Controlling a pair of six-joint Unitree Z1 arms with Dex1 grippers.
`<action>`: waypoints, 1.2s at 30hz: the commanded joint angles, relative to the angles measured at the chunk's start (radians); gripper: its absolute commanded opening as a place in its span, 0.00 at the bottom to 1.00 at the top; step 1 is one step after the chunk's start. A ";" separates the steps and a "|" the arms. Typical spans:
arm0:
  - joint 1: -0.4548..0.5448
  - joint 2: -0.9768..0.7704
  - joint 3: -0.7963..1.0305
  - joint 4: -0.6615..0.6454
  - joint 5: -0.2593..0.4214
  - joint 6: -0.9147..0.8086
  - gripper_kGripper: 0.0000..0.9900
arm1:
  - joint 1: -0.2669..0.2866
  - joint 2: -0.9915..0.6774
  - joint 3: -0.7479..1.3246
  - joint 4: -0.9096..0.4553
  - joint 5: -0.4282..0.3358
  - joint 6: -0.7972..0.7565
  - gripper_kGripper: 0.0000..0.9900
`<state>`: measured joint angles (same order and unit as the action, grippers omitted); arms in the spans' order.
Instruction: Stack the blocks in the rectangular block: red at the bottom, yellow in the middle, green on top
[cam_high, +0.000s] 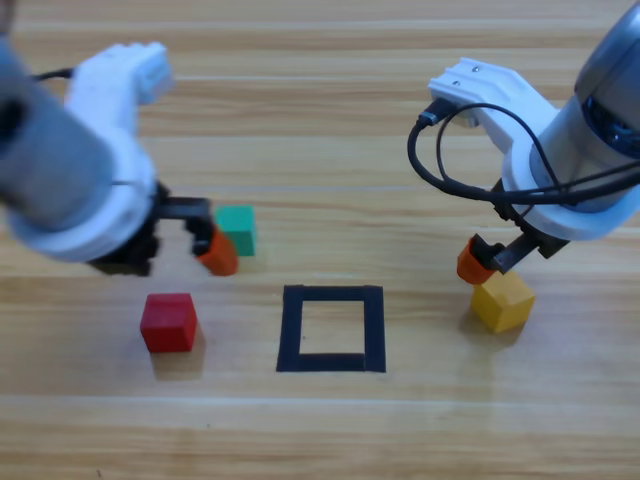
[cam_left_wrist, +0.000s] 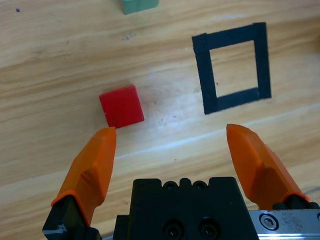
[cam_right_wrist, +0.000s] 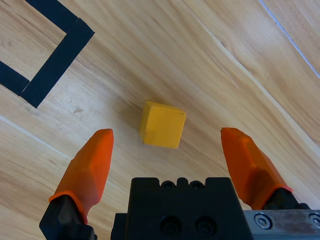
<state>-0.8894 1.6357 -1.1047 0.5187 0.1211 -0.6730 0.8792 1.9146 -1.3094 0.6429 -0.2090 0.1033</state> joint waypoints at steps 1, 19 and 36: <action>-0.017 0.173 -0.024 0.017 0.040 -0.053 0.94 | -0.051 0.115 -0.034 0.043 -0.007 0.015 0.96; -0.016 0.305 -0.040 0.017 0.131 -0.125 0.95 | -0.077 0.242 -0.068 0.092 0.019 0.084 0.93; -0.011 0.365 -0.040 0.012 0.129 -0.129 0.85 | -0.092 0.334 -0.156 0.207 0.128 0.098 0.62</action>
<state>-0.8896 1.9593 -1.1420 0.5281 0.2462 -0.8020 0.8206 2.1758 -1.4536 0.8048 -0.1065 0.1967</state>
